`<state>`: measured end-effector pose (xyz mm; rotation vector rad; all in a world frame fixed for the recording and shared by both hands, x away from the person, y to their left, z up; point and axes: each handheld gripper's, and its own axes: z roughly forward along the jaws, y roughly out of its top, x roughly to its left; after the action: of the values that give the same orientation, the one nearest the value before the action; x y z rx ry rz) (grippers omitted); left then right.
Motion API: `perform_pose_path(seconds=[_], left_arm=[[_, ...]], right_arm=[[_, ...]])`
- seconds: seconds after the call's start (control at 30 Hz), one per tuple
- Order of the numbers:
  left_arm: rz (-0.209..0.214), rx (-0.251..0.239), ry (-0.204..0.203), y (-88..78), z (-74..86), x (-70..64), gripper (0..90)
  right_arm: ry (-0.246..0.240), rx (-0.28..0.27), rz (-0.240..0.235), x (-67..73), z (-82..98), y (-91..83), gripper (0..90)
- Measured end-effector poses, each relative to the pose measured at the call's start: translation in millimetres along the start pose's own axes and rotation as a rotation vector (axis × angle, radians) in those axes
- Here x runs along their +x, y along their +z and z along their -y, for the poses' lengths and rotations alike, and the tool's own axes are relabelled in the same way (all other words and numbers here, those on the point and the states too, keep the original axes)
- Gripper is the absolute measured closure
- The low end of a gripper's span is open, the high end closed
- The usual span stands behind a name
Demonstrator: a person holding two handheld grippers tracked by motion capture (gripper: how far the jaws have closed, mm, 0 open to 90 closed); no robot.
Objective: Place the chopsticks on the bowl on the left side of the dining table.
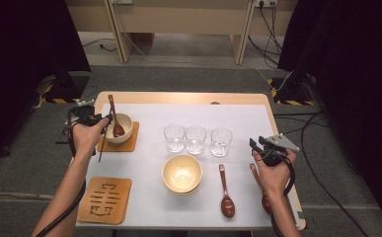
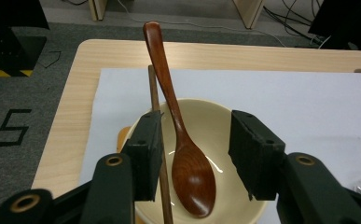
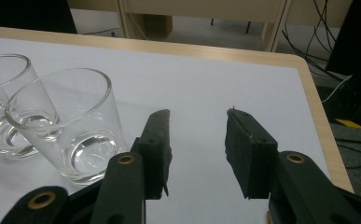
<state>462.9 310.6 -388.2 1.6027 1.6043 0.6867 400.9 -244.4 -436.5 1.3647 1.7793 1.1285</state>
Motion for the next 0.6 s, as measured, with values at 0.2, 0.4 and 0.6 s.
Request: perform_pose_path(seconds=[0.2,0.4,0.6], left_arm=[[0.016,-0.026,0.023,-15.0,8.9,-3.3,52.4],[0.037,-0.057,0.030,-30.5,19.6,-4.9,51.2],[0.040,-0.096,0.036,-45.9,36.6,-6.3,50.8]], right_arm=[[0.000,0.021,0.008,-3.6,-0.6,-0.4,60.8],[0.007,0.054,0.013,-8.5,-2.0,-2.3,61.0],[0.031,0.097,0.015,-15.6,-0.8,-4.2,61.2]])
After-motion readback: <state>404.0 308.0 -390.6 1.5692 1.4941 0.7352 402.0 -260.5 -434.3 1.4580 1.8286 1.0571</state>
